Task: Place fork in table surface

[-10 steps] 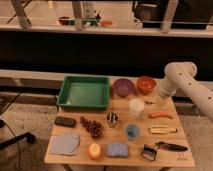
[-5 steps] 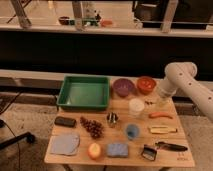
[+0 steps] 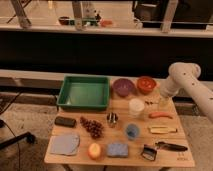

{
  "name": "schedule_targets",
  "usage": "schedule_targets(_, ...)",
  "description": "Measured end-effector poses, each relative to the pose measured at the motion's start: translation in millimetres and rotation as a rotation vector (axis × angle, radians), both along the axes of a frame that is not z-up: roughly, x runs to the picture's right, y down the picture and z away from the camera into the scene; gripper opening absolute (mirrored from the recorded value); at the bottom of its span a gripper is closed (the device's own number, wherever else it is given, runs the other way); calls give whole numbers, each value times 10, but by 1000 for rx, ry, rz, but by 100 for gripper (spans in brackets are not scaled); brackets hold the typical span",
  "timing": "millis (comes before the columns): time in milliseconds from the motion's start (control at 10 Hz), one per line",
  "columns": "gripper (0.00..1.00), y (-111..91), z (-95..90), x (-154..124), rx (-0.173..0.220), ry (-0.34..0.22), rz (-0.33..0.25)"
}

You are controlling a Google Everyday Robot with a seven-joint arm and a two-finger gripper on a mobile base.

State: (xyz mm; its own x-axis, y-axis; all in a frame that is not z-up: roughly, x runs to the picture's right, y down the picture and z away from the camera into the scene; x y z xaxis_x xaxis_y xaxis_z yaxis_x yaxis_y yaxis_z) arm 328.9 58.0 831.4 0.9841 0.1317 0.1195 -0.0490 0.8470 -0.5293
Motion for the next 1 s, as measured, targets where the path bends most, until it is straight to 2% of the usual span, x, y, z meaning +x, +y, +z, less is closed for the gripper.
schedule_targets(200,80,-33,77,238,-6,-18,27)
schedule_targets(400,80,-46,149,329,-8,-26,40)
schedule_targets(1000,80,46,526,307,-8,-54,28)
